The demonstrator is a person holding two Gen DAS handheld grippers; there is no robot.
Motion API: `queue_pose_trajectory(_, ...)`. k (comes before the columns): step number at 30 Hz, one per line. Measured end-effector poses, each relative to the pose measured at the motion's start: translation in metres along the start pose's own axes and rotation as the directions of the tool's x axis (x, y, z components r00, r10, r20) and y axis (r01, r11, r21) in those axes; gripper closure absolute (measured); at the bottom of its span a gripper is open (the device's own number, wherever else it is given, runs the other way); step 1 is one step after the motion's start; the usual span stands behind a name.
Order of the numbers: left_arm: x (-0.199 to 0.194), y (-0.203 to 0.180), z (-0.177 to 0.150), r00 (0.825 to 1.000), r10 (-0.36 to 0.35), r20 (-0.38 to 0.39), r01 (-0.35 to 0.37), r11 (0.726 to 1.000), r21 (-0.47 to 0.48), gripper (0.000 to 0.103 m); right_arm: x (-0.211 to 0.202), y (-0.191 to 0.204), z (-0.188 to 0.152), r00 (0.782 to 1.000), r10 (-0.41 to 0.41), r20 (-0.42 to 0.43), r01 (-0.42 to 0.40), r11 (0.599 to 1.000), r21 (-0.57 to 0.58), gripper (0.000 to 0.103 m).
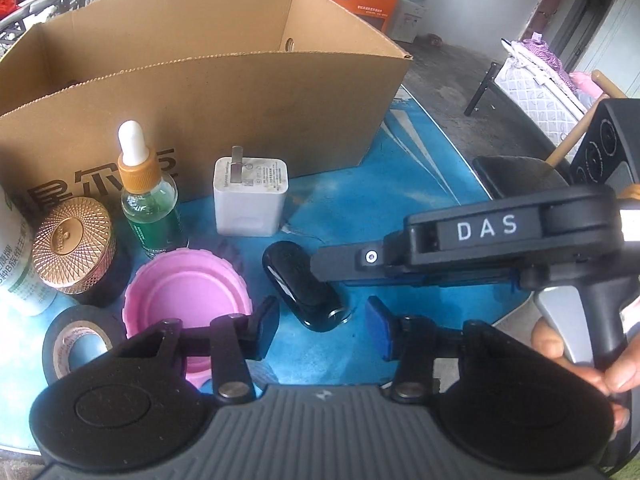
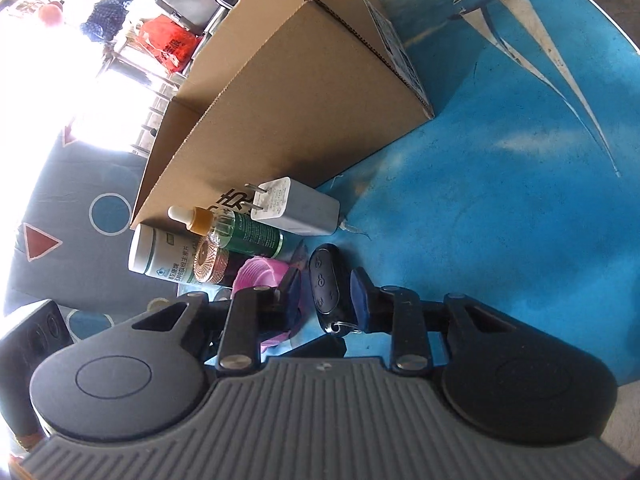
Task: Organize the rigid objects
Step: 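Move the right gripper to the black key fob and grasp it, then carry the black key fob into the box and open the right gripper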
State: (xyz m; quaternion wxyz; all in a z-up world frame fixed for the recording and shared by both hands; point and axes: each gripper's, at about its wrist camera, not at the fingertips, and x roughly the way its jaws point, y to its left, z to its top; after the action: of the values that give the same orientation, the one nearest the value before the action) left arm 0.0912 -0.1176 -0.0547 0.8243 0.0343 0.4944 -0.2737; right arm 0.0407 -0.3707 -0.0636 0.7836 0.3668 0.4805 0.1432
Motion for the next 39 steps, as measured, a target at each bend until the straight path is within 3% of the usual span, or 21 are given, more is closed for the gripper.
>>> queue_pose_trajectory(3,0.009,0.001,0.005,1.0,0.021,-0.011,-0.021,1.0,-0.007,0.062,0.01,-0.002,0.0,1.0,0.002,-0.026,-0.002,1.0,-0.007,0.085)
queue_pose_trajectory(10,0.013,-0.001,0.01,0.999,0.044,0.012,-0.044,0.999,0.017,0.063,0.015,-0.004,0.007,0.999,0.026,-0.026,-0.027,0.999,-0.019,0.084)
queue_pose_trajectory(20,0.014,0.006,0.014,1.0,0.006,0.01,-0.006,1.0,0.019,0.063,0.006,-0.01,0.008,0.985,0.173,-0.01,-0.173,0.985,0.004,0.085)
queue_pose_trajectory(24,0.014,0.006,0.013,1.0,0.012,0.015,-0.013,0.999,0.031,0.064,0.012,-0.009,0.009,0.992,0.127,-0.006,-0.127,0.992,-0.001,0.085)
queue_pose_trajectory(32,0.012,0.004,0.011,1.0,0.019,0.017,-0.02,0.999,0.043,0.068,0.027,-0.009,0.008,0.994,0.112,-0.007,-0.112,0.994,0.015,0.088)
queue_pose_trajectory(39,-0.017,-0.01,0.005,0.998,-0.012,0.061,0.006,0.996,0.09,0.068,0.0,0.004,-0.001,0.994,0.106,0.031,-0.106,0.994,-0.007,0.088)
